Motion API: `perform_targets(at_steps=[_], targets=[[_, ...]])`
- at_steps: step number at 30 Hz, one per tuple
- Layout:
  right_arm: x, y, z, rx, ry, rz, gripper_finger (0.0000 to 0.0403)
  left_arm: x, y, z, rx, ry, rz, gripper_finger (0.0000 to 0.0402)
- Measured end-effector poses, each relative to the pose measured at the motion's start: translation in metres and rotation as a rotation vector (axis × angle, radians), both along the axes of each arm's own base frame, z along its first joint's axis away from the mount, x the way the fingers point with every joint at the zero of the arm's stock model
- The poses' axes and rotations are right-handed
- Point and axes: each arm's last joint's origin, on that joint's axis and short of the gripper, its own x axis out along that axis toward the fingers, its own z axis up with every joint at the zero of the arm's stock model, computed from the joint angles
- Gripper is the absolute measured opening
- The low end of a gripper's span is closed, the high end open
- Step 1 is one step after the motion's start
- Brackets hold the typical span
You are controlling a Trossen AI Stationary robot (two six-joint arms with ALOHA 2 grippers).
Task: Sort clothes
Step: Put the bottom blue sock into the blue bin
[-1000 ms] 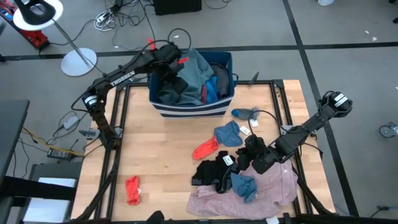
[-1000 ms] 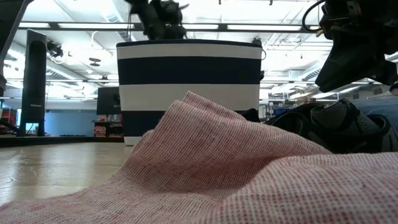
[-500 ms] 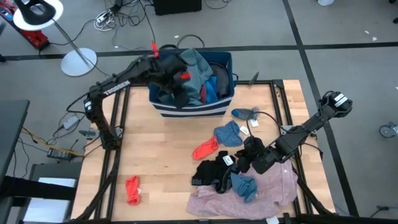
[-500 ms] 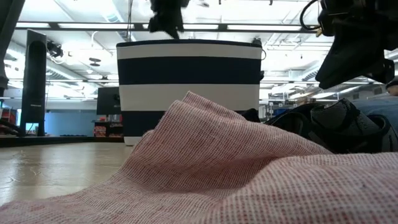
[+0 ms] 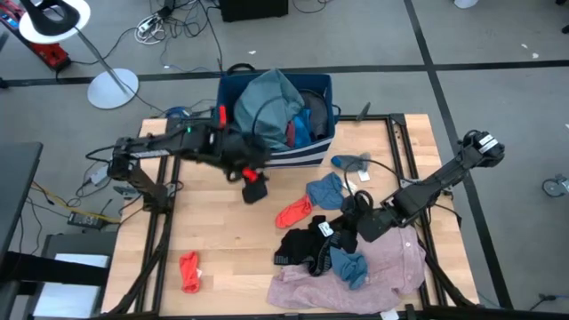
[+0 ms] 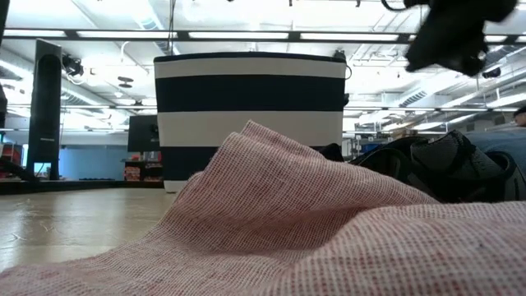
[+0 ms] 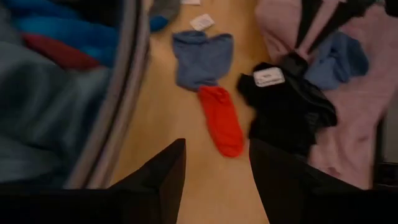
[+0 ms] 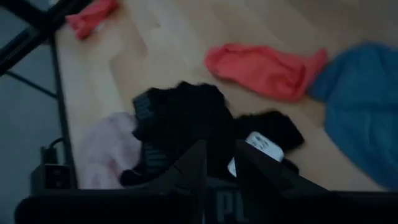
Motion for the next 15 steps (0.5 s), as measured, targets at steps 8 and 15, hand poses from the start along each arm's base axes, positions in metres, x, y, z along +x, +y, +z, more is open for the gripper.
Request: perform_targets(at_steps=[8, 15], targets=[[0.015, -0.009, 0.032, -0.024, -0.004, 0.158, 0.0084, -0.006, -0.055, -0.039, -0.035, -0.012, -0.009, 0.0182], [0.028, 0.004, 0.022, -0.001, 0.235, 0.351, 0.0084, -0.022, -0.084, -0.08, -0.122, -0.073, 0.011, 0.0182]])
